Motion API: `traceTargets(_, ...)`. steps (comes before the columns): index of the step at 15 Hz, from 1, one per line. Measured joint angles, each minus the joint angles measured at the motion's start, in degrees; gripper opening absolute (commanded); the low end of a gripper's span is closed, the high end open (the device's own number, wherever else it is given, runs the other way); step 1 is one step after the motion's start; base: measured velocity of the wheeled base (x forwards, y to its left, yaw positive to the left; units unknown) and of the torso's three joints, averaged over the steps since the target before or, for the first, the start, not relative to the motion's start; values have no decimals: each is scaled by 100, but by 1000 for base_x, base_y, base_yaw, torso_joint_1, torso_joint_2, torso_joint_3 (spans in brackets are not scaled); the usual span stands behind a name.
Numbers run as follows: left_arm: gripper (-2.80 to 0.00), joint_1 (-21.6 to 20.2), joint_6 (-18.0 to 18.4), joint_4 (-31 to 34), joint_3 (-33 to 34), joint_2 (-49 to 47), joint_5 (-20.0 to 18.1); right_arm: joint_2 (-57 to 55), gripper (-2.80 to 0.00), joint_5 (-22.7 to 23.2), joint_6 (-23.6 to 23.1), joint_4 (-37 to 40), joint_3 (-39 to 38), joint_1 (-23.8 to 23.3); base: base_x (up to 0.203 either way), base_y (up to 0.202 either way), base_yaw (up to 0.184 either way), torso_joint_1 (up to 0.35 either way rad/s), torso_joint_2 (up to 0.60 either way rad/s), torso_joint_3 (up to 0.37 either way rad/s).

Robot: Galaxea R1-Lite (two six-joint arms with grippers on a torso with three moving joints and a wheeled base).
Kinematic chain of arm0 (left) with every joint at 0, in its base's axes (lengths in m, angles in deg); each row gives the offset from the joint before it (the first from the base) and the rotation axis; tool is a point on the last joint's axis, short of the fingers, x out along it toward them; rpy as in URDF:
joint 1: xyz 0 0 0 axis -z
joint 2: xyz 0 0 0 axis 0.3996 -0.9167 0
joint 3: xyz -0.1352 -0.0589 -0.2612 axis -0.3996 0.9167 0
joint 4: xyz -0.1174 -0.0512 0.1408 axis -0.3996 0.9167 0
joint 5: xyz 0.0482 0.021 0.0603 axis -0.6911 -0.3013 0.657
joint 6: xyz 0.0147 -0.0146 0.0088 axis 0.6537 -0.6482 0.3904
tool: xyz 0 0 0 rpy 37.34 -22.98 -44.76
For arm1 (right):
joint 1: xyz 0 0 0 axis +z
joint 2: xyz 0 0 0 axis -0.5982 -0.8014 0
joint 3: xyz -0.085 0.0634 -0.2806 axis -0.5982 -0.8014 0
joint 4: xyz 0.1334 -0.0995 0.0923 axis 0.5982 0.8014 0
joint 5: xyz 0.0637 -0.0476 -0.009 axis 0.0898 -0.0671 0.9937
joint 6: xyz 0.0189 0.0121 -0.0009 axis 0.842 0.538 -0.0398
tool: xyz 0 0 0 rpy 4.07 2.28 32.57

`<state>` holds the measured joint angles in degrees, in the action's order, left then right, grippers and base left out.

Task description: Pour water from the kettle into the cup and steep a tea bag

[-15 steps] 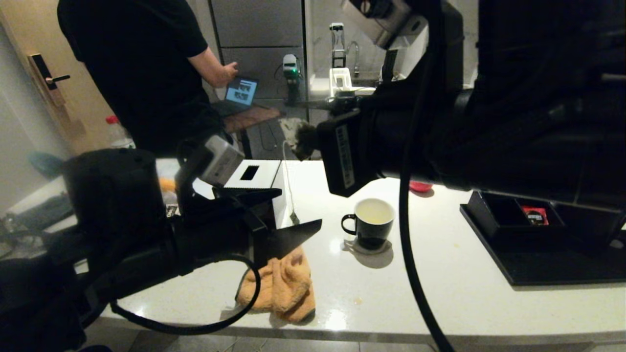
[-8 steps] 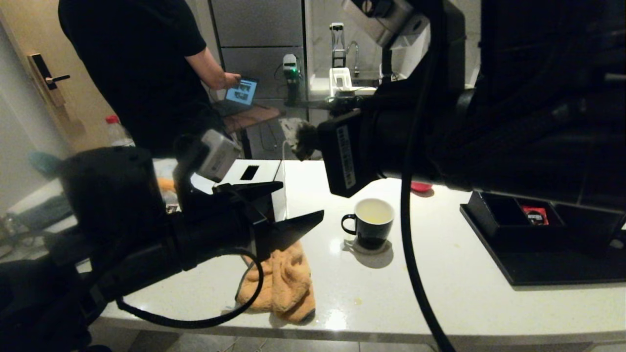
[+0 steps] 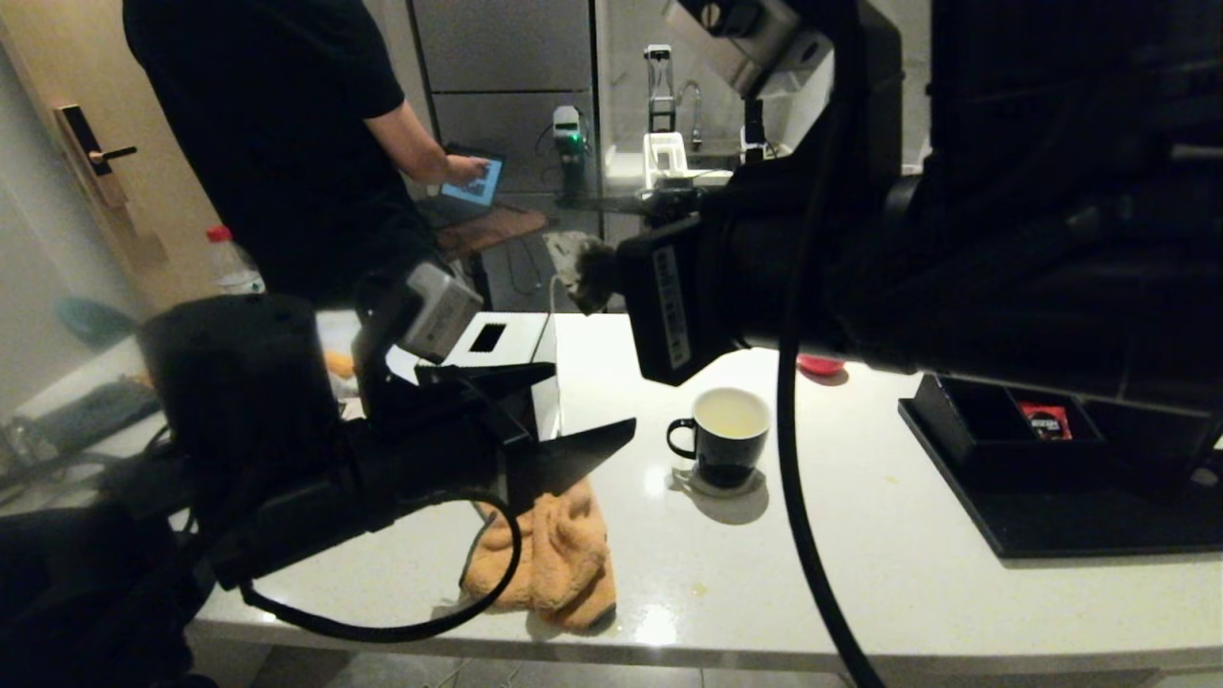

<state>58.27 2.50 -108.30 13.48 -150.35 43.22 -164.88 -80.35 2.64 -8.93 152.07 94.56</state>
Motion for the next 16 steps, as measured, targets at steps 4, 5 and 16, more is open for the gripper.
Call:
traceTargets(4, 0, -147, -12, -96, -44, -146, -6, -97, -280, -4, 93, -113, 4, -38, 0, 0, 0, 0, 0, 0)
traceTargets(5, 0, -210, -22, -211, -52, -206, -6, -130, -280, -4, 111, -160, 4, -68, 0, 0, 0, 0, 0, 0)
traceTargets(16, 0, -385, -111, -951, -259, -1066, -13, -497, -280, 0, 407, -355, 11, -502, 0, 0, 0, 0, 0, 0)
